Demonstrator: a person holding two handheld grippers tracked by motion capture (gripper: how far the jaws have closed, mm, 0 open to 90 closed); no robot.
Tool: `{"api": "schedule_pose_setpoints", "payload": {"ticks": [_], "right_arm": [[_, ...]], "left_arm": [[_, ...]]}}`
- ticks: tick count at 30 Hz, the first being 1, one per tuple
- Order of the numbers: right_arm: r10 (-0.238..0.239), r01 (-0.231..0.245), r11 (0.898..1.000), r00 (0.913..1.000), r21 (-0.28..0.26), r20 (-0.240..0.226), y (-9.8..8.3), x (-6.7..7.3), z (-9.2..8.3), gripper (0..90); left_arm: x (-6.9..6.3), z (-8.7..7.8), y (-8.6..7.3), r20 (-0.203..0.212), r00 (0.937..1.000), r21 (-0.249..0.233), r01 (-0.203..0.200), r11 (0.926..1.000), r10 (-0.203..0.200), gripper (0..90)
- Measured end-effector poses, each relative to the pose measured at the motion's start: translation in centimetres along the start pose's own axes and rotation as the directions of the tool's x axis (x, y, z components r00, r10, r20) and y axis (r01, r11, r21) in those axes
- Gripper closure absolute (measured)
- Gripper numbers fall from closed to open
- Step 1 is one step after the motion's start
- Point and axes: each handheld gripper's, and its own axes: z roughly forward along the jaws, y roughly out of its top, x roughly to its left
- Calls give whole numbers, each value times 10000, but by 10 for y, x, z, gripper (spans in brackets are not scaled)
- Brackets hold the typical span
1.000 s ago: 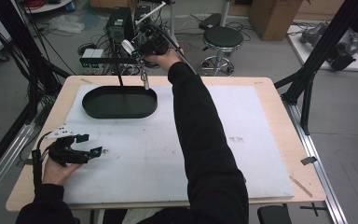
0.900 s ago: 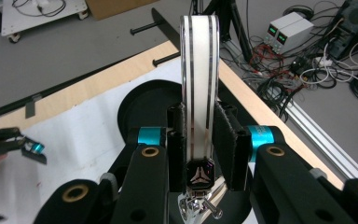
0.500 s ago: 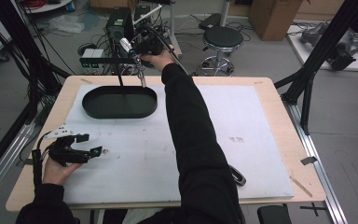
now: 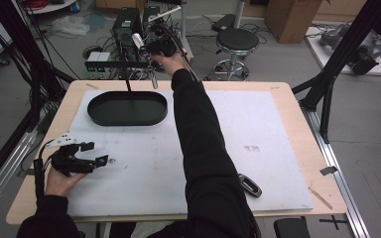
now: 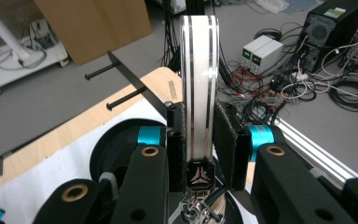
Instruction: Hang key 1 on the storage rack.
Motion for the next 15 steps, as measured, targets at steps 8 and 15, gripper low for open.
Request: {"api": "schedule_pose_setpoints", "payload": {"ticks": [8,15], "right_arm": [[445,-420,9981,9975,-450,553,-4,-6,7,749],[585,-577,9982,9972,-189,456,-9,-3,11,405]], "left_arm": [[0,0,0,0,10000,5,8,10000,-8,113],[0,0,0,-5,10000,18,2,10000,-2,113]]}}
